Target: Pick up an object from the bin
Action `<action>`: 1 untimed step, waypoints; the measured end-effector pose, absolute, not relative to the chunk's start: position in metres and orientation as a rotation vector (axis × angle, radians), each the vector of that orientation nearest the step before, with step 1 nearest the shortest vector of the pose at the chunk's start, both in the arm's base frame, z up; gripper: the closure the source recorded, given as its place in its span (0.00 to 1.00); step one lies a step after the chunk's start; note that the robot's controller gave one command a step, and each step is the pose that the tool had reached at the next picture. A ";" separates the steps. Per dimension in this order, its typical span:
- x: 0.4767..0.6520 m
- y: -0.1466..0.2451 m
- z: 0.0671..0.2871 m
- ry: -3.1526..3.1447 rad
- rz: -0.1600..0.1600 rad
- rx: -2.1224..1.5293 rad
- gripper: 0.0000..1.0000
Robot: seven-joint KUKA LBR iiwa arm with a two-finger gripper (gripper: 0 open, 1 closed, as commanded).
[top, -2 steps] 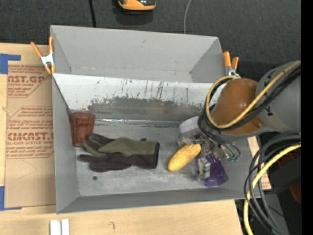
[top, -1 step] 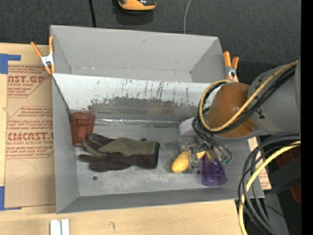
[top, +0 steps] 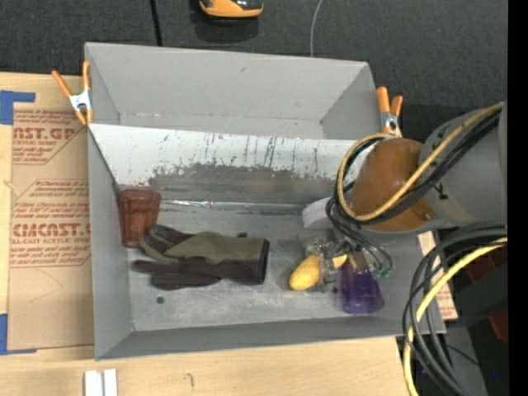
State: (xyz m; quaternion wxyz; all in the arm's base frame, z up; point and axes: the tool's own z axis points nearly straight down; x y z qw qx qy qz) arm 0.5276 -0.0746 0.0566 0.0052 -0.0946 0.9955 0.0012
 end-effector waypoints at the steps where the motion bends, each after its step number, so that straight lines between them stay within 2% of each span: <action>1: 0.545 -0.077 0.238 3.121 -0.004 -0.235 1.00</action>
Offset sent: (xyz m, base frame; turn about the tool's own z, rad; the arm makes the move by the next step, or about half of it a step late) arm 0.0000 0.0000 0.0000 0.0000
